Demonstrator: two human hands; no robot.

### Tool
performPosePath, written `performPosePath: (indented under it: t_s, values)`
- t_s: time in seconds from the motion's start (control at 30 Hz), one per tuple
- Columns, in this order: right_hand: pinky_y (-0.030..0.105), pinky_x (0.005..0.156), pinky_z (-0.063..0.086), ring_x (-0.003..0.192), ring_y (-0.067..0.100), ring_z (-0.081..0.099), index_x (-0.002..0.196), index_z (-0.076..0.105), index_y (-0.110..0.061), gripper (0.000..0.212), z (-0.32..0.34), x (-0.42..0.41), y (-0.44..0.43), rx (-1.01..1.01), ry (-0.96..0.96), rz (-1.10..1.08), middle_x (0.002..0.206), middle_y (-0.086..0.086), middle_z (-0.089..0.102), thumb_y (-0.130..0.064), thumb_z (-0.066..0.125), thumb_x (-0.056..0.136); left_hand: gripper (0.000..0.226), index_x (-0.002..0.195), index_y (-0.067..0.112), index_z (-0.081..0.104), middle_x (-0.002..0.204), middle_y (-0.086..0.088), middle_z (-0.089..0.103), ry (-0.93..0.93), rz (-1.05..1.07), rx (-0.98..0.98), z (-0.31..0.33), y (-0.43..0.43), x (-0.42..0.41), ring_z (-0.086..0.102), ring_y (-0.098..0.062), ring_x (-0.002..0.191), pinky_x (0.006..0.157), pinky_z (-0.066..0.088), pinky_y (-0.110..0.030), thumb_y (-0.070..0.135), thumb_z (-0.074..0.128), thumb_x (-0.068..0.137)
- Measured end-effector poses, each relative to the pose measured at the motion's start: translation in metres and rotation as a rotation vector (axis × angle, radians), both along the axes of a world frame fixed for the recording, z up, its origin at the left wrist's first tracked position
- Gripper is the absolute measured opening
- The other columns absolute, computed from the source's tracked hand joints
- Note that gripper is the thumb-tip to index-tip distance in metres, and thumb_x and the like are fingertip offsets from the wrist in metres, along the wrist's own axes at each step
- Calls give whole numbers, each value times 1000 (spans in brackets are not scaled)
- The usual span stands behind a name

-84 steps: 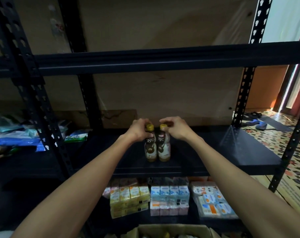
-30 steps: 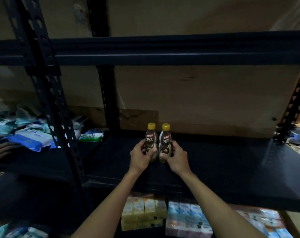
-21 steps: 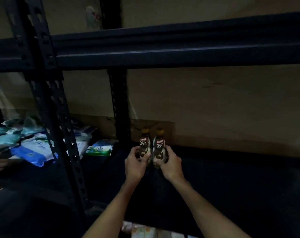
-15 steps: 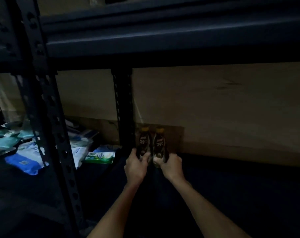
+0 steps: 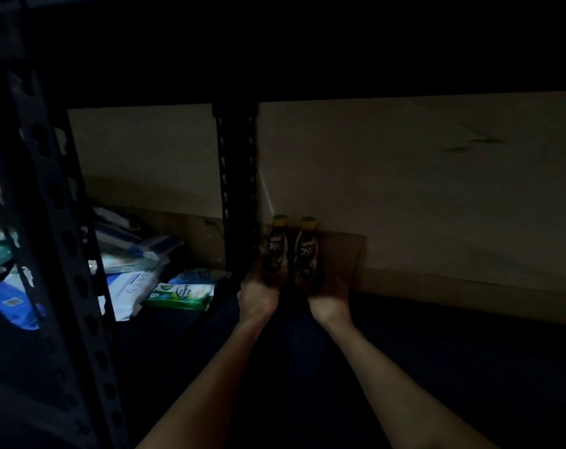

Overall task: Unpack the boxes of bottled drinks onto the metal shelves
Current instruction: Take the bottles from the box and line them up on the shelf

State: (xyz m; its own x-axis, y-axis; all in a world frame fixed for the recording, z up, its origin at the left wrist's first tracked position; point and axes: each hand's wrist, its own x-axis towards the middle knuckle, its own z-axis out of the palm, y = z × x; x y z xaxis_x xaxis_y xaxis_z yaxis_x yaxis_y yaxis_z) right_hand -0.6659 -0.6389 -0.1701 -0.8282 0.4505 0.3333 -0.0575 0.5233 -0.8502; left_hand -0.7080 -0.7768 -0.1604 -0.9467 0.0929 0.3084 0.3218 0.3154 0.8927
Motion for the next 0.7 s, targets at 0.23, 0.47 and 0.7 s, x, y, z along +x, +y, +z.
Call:
performPosePath:
  t_s: [0.23,0.47,0.7]
  values:
    - [9,64,43,92,10,62,118,68,-21,24,-1,1,0,64,-2,-40,110,-7,65,-24,67,94,48,135,21,52,132,-10,57,-37,-5,-138,2,-2,4,55,-30,119,102,48,-45,25,66,90]
    - [17,75,46,97,16,63,123,66,-15,29,2,5,-2,41,17,-60,115,1,66,-17,66,94,44,130,18,55,125,-9,61,-82,-1,-141,0,-2,0,59,-26,110,96,52,-38,21,66,87]
    - [30,94,52,111,22,60,120,65,-14,36,17,85,-11,-49,-50,-92,119,7,62,-38,69,93,56,140,15,44,137,-8,47,4,126,-256,17,-16,75,47,-26,127,108,38,-44,42,61,95]
